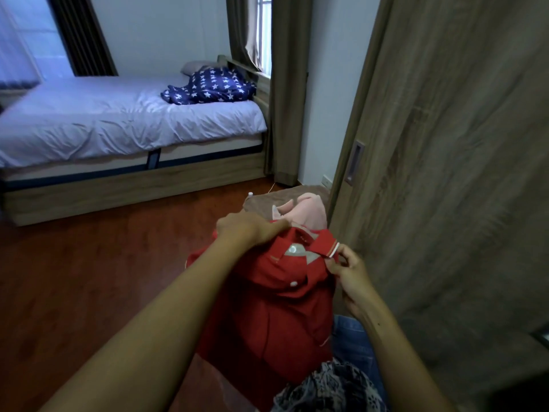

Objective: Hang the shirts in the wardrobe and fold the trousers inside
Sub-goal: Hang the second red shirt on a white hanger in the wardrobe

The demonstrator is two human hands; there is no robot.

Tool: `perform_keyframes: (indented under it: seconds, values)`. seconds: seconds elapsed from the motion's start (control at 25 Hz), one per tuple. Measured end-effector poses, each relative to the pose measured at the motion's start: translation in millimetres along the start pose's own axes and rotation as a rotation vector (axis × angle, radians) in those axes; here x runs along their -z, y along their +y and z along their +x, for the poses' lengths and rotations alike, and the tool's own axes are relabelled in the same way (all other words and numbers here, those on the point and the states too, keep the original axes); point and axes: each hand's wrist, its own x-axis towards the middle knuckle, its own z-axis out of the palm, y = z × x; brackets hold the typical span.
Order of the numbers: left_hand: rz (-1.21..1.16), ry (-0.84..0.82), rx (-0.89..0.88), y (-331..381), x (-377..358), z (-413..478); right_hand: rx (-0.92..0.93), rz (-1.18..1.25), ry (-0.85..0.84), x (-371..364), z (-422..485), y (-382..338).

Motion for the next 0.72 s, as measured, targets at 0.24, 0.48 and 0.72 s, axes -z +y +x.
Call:
perform_keyframes:
  seconds: [0.24, 0.48, 0.72]
  values:
    - [0.197, -0.005, -0.135, 3, 14, -23, -0.073, 0.699, -0.053, 24, -19, -9]
    - [-0.103, 0.418, -0.4, 5, 15, -55, -0.331, 0.477, 0.014, 14, -29, -28]
    - [-0.414, 0.74, -0.527, 37, 46, -96, 0.301, -0.429, 0.356, 30, -59, -77]
